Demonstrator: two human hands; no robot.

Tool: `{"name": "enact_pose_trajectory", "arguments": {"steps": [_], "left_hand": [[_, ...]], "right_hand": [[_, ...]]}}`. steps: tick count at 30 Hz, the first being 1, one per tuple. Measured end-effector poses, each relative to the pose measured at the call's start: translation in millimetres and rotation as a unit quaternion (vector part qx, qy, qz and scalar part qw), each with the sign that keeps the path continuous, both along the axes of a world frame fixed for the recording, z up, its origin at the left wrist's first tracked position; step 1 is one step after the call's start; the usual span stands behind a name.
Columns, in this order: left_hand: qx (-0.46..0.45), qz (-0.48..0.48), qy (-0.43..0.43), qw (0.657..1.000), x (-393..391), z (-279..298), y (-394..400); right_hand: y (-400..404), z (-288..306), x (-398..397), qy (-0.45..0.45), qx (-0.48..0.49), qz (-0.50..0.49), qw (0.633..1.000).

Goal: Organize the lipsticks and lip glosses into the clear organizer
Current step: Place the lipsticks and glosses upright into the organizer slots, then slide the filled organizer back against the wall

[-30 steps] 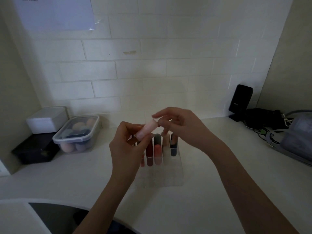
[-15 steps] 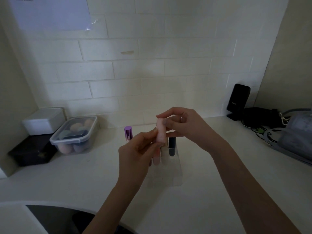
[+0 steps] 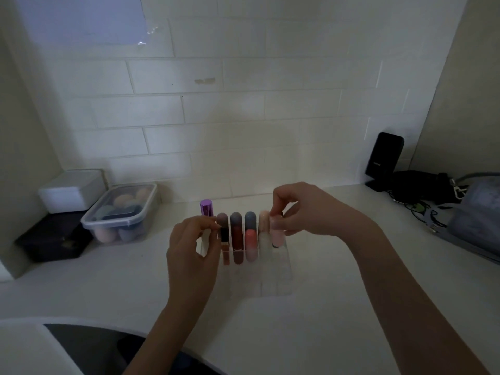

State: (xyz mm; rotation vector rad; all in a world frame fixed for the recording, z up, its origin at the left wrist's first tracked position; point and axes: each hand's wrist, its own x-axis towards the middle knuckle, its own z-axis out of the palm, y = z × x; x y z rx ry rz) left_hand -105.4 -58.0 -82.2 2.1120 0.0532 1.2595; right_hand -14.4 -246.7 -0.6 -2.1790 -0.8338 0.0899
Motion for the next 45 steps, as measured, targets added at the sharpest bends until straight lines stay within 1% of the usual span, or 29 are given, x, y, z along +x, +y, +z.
{"name": "enact_pose_trajectory", "arguments": {"steps": [3,7,11,14,17,19,20,21,23,25,27,29,32,34,38,41,45], "left_hand": [[0.033,-0.006,0.013,0.999,-5,-6,4],[0.061,-0.011,0.000,0.998,-14,-12,9],[0.057,-0.028,0.016,0.998,-21,-17,9],[0.061,-0.057,0.050,0.995,-24,-21,8],[0.096,-0.081,0.081,0.989,-28,-23,7],[0.113,-0.096,0.103,0.984,-29,-23,7],[0.122,-0.098,0.108,0.982,-29,-23,8],[0.130,-0.098,0.111,0.980,-29,-24,8],[0.151,-0.098,0.117,0.977,-29,-23,11],[0.185,-0.098,0.129,0.969,-28,-23,14],[0.236,-0.092,0.147,0.956,-28,-24,17],[0.284,-0.086,0.164,0.941,-27,-24,19],[0.321,-0.081,0.175,0.927,-28,-24,20],[0.327,-0.081,0.183,0.924,-28,-24,20],[0.303,-0.091,0.183,0.931,-27,-25,22],[0.302,-0.083,0.189,0.931,-27,-26,23],[0.267,-0.077,0.210,0.937,-22,-30,26]], "right_hand": [[5,-3,-1,-0.012,-0.005,-0.014,1.000],[7,-2,-2,-0.078,-0.053,-0.041,0.995],[6,-3,-1,-0.047,-0.049,-0.029,0.997],[7,-5,0,-0.070,-0.114,-0.030,0.991],[5,-5,2,-0.079,-0.165,-0.031,0.983],[0,-3,4,-0.057,-0.177,-0.047,0.981],[-4,-1,4,-0.037,-0.199,-0.063,0.977],[-7,-1,4,-0.004,-0.241,-0.076,0.967],[-12,-2,2,0.085,-0.347,-0.079,0.931],[-13,-7,0,0.167,-0.402,-0.051,0.899],[-10,-11,0,0.215,-0.406,-0.015,0.888],[-6,-14,0,0.243,-0.392,0.012,0.887],[-1,-17,1,0.260,-0.392,0.019,0.882],[1,-19,2,0.259,-0.396,0.015,0.881],[4,-21,3,0.261,-0.396,0.004,0.881],[6,-22,2,0.262,-0.393,0.001,0.882],[14,-27,-1,0.253,-0.389,-0.004,0.886]]}}
